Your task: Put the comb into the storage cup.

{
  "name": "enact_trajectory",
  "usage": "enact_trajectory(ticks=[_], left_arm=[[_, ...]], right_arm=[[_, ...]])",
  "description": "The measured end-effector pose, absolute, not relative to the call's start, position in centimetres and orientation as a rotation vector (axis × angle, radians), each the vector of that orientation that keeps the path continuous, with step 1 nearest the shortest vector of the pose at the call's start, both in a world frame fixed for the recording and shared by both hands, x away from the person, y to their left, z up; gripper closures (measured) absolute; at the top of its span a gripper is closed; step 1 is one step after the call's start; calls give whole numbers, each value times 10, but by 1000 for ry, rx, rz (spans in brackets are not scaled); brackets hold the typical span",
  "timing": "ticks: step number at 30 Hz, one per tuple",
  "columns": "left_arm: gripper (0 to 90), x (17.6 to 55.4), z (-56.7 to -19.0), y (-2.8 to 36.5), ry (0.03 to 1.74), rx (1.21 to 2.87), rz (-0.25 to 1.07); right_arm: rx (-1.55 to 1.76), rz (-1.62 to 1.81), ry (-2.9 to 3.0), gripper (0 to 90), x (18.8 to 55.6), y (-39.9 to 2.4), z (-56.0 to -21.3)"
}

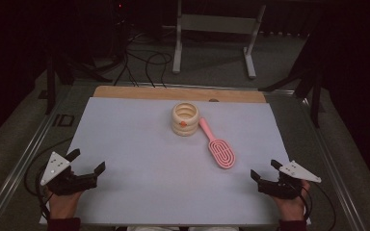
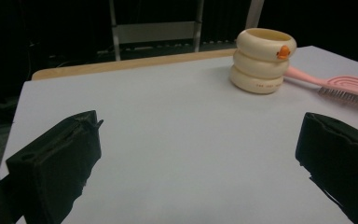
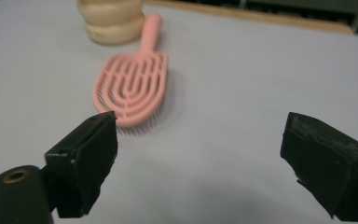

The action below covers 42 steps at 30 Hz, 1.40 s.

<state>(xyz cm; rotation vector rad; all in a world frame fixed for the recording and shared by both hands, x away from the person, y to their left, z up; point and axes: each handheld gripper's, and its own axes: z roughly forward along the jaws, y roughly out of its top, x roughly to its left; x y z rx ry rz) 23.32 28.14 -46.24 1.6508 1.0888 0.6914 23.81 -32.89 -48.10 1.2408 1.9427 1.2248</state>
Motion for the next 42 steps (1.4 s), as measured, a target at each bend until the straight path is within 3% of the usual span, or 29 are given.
enact_trajectory(ticks=[42], left_arm=[[0,232,-467,283,1102,1674,700]], right_arm=[[1226,1259,1979,101,255,-322,-478]])
